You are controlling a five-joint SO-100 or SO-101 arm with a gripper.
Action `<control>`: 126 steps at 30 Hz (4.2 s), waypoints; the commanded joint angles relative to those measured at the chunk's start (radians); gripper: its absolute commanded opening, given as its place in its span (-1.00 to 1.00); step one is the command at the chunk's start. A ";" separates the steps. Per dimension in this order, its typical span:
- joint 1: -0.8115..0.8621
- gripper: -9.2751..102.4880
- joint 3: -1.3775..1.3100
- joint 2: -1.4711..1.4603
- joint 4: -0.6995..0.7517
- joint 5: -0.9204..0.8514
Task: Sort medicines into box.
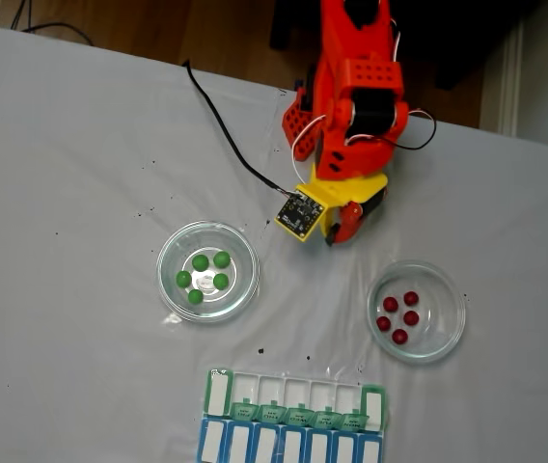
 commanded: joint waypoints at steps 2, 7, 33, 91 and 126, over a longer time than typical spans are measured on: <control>-0.011 -0.78 -0.006 -0.003 0.021 0.003; -0.011 -0.78 -0.006 -0.003 0.021 0.003; -0.011 -0.78 -0.006 -0.003 0.021 0.003; -0.307 -0.76 -1.118 -0.888 0.078 0.301; -0.411 -0.26 -1.063 -1.015 -0.156 0.420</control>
